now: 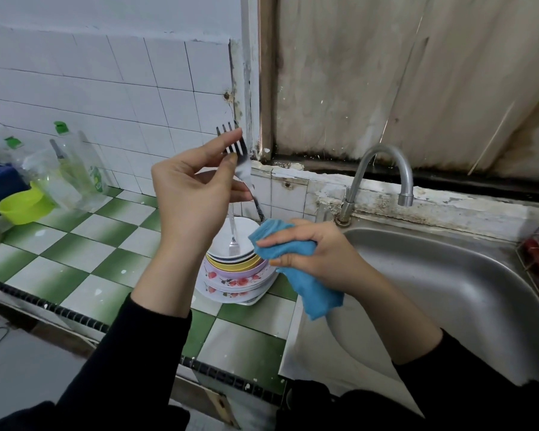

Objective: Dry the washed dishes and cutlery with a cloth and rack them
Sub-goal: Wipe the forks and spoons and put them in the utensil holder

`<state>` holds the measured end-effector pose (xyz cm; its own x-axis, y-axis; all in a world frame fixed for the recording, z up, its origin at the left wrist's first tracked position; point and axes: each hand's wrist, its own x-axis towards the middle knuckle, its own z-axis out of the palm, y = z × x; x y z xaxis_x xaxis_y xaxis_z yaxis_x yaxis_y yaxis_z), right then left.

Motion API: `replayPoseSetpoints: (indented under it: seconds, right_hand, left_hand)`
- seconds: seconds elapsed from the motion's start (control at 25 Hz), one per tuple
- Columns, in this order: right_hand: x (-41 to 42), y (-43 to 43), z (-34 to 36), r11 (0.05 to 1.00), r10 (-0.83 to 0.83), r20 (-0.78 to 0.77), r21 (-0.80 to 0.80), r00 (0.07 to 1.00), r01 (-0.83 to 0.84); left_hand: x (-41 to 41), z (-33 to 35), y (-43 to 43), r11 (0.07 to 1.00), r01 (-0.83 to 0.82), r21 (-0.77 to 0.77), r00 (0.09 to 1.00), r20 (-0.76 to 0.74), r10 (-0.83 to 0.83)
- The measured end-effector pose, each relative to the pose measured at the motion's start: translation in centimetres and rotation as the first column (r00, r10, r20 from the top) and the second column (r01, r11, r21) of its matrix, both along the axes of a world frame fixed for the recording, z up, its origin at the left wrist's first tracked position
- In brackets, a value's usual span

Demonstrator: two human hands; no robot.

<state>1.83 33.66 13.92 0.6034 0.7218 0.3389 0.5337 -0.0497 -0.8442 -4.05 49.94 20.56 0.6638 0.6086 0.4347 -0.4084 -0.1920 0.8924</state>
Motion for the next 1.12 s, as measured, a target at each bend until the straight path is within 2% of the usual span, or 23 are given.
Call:
replayPoseSetpoints:
  seconds: [0.12, 0.24, 0.32, 0.4, 0.48, 0.52, 0.56, 0.68, 0.8, 0.88, 1.0, 1.08, 1.12]
  right_hand:
    - [-0.5, -0.5, -0.7, 0.999, -0.033, 0.082, -0.004, 0.996, 0.033]
    - [-1.0, -0.6, -1.6, 0.986, -0.163, 0.28, 0.0, 0.946, 0.169]
    - [-1.1, -0.3, -1.9, 0.971, -0.21, 0.48, 0.002, 0.852, 0.238]
    - [-1.5, 0.5, -2.3, 0.944, -0.24, 0.666, -0.011, 0.706, 0.33]
    - [-2.1, 1.3, -2.9, 0.915, -0.28, 0.763, 0.029, 0.582, 0.402]
    - [-2.3, 1.3, -3.4, 0.917, -0.282, 0.78, 0.048, 0.559, 0.396]
    - [-2.4, 1.2, -3.8, 0.931, -0.26, 0.771, 0.04, 0.582, 0.364]
    - [-1.9, 0.0, -4.4, 0.979, -0.14, 0.575, -0.043, 0.806, 0.201]
    - [-1.5, -1.1, -3.1, 0.959, -0.279, 0.289, 0.128, 0.916, 0.252]
    - [-1.1, -1.4, -1.4, 0.911, -0.37, 0.129, 0.244, 0.92, 0.332]
    - [-0.5, -1.0, 1.4, 0.852, -0.45, 0.117, 0.353, 0.885, 0.387]
    - [-0.6, 0.2, 2.5, 0.867, -0.413, 0.126, 0.357, 0.902, 0.347]
    - [-0.6, 0.9, 2.8, 0.898, -0.381, 0.168, 0.303, 0.909, 0.32]
  left_hand:
    - [0.2, -0.2, 0.5, 0.999, -0.009, -0.045, 1.0, 0.027, 0.011]
    - [0.1, -1.4, -0.3, 0.998, 0.019, -0.063, 0.999, 0.039, -0.017]
    - [0.1, -2.3, -1.3, 1.0, 0.005, -0.01, 1.0, 0.011, -0.005]
    - [0.3, -2.9, -2.1, 0.998, -0.04, 0.045, 0.999, 0.009, 0.04]
    - [0.8, -3.2, -2.3, 0.994, -0.098, 0.048, 0.995, 0.025, 0.097]
    - [1.1, -3.3, -2.3, 0.994, -0.108, 0.03, 0.994, 0.027, 0.108]
    - [1.3, -3.3, -2.1, 0.994, -0.108, 0.017, 0.994, 0.024, 0.108]
    - [1.6, -3.5, -1.0, 0.999, -0.048, -0.016, 0.999, 0.023, 0.049]
    - [1.4, -3.9, -0.2, 0.998, 0.053, -0.033, 0.999, 0.009, -0.053]
    - [1.0, -4.2, -0.1, 0.994, 0.099, -0.034, 0.995, 0.001, -0.099]
    - [0.6, -4.6, -0.6, 0.981, 0.192, -0.005, 0.98, -0.06, -0.192]
    - [0.3, -4.6, -1.5, 0.964, 0.264, 0.027, 0.957, -0.135, -0.259]
    - [0.1, -4.7, -2.0, 0.955, 0.293, 0.049, 0.947, -0.149, -0.283]
